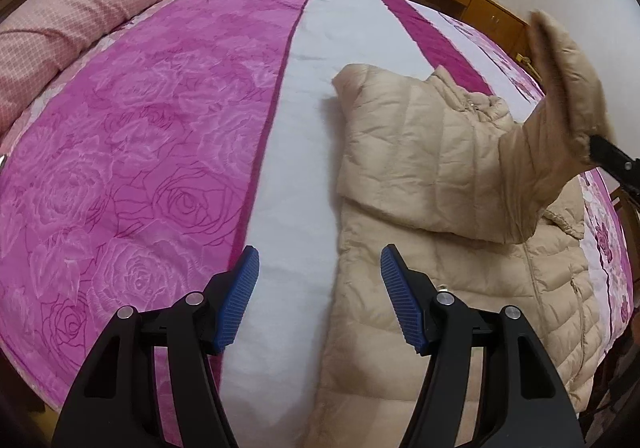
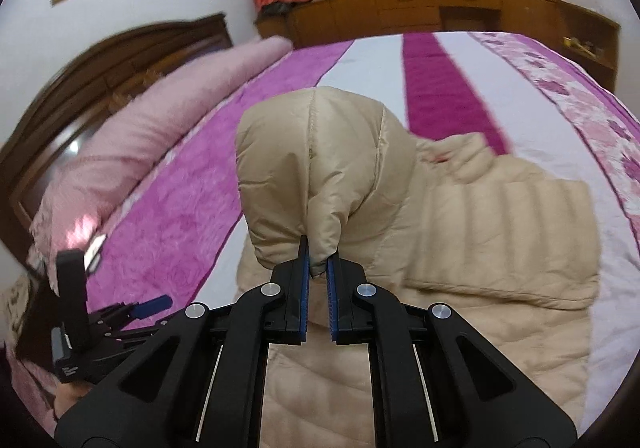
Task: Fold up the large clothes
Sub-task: 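Grasp the opposite jacket side edge with the right tool and lift it, then fold the held side over the jacket body with the right tool and release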
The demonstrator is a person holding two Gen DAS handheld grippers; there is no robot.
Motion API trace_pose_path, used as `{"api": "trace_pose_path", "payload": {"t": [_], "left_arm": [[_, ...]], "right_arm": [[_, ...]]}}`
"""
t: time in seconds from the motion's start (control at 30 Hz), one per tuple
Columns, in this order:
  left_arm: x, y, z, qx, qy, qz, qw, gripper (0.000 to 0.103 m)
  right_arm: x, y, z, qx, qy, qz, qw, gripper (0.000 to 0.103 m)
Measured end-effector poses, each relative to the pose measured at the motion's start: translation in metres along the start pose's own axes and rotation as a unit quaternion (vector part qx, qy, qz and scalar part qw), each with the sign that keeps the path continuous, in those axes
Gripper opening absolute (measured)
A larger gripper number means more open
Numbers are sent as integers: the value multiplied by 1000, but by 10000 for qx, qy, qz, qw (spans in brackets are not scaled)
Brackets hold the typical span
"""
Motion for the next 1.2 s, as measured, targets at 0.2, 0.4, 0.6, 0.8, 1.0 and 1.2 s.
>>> {"api": "trace_pose_path", "payload": {"t": [0.2, 0.4, 0.6, 0.8, 1.0, 1.2], "left_arm": [[26, 2, 1, -16, -125, 144, 9998, 63], [58, -7, 8, -91, -469, 152, 9987, 70], [78, -17, 7, -128, -636, 146, 9978, 70], [87, -22, 7, -130, -695, 73, 9975, 70], [88, -26, 8, -127, -677, -3, 9976, 70], [91, -26, 11, -128, -692, -16, 9975, 70]], "right_arm": [[62, 19, 12, 155, -575, 364, 9976, 8], [118, 11, 45, -112, -1165, 655, 9910, 8], [151, -2, 75, -413, -1489, 1056, 9823, 16], [180, 20, 98, -499, -1869, 1545, 9689, 35], [188, 56, 101, -291, -1920, 1664, 9667, 56], [191, 72, 97, -36, -2127, 1719, 9619, 63]]}}
Point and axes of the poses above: each gripper's, at about its wrist camera, not at the fingertips, and y roughly against the way its jaws point, x to its right, z to its underside, the point moved 3 cm from there along -y, roughly the way its jaws point, and after that the axes turned 12 degrees about y, right-handed, at the moved point
